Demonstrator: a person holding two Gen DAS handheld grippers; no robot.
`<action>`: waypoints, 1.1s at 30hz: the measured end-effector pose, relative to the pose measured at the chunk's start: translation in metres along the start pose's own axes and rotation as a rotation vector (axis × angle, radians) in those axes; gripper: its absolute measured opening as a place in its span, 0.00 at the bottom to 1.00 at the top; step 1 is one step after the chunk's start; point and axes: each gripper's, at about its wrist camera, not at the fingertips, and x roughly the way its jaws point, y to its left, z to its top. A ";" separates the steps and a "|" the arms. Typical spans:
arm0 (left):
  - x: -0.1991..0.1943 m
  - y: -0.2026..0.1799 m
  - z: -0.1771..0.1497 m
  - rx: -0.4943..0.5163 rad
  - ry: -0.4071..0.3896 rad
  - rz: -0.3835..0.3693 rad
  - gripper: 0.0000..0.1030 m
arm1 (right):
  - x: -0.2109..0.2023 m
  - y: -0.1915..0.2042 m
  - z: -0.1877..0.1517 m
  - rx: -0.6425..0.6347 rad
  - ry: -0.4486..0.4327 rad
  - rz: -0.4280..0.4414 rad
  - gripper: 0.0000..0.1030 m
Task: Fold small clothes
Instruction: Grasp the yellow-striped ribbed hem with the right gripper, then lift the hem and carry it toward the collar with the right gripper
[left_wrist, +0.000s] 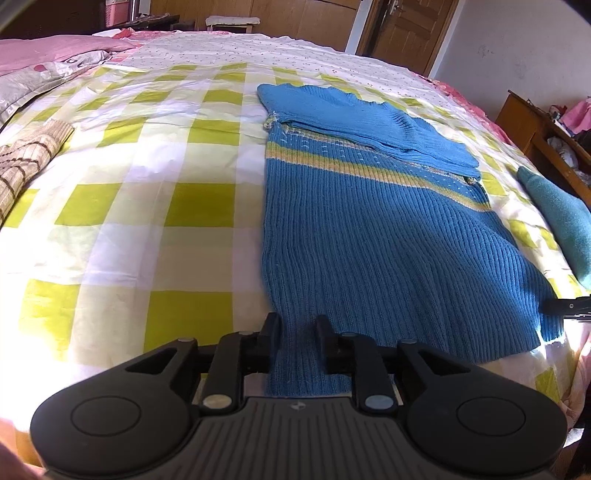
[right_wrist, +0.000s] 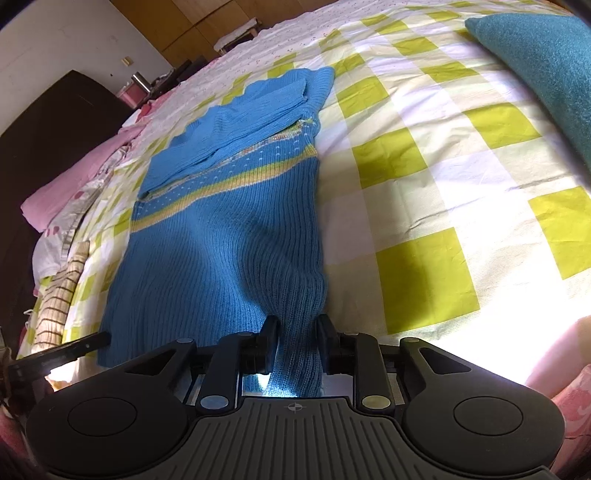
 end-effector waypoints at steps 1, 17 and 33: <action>0.001 -0.001 0.000 0.004 -0.002 -0.001 0.31 | 0.002 0.001 0.000 -0.005 0.004 0.002 0.26; -0.004 -0.002 0.001 -0.043 -0.098 -0.073 0.14 | -0.003 0.002 0.007 0.018 -0.076 0.106 0.13; -0.006 0.001 0.054 -0.179 -0.326 -0.197 0.14 | 0.001 0.023 0.056 0.081 -0.255 0.244 0.12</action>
